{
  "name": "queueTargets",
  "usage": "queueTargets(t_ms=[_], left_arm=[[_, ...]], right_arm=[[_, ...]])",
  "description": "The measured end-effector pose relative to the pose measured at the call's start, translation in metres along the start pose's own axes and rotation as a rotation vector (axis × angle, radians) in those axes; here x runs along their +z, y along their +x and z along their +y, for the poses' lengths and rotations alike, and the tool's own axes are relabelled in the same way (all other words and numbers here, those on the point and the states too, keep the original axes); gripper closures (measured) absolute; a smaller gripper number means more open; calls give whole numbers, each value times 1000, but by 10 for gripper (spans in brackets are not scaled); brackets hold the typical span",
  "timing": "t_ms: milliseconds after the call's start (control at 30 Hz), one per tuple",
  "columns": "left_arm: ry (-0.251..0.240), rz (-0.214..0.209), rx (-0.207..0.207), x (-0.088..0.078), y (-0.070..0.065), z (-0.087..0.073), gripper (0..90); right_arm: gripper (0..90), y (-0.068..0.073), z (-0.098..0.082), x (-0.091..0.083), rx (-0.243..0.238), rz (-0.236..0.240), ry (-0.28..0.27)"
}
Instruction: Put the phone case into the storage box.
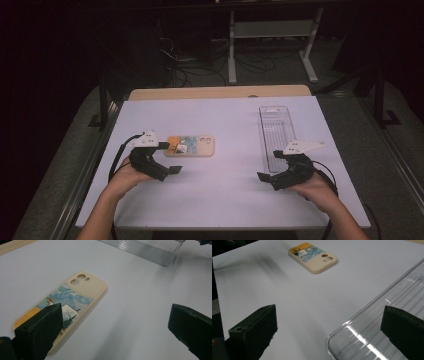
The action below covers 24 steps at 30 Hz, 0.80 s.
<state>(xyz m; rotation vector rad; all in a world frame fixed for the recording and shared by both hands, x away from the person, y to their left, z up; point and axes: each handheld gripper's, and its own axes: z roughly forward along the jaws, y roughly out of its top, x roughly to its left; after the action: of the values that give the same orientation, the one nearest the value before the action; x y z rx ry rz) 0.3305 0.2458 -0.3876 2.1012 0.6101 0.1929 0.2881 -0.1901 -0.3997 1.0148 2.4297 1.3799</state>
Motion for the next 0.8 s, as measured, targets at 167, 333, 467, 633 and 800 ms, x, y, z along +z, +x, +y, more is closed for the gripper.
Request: queueTargets(t_ms=[167, 333, 467, 633, 800], left_arm=[[-7, -5, -1, 0, 3, 4, 0], [-27, 0, 12, -3, 8, 11, 14], [-35, 13, 5, -3, 12, 16, 17], [-47, 28, 10, -2, 18, 22, 51], [-50, 44, 9, 1, 23, 29, 84]], right_arm=[[2, 0, 0, 0, 0, -1, 1], [2, 0, 0, 0, 0, 0, 1], [2, 0, 0, 0, 3, -1, 3], [2, 0, 0, 0, 3, -4, 2], [2, 0, 0, 0, 3, -6, -2]])
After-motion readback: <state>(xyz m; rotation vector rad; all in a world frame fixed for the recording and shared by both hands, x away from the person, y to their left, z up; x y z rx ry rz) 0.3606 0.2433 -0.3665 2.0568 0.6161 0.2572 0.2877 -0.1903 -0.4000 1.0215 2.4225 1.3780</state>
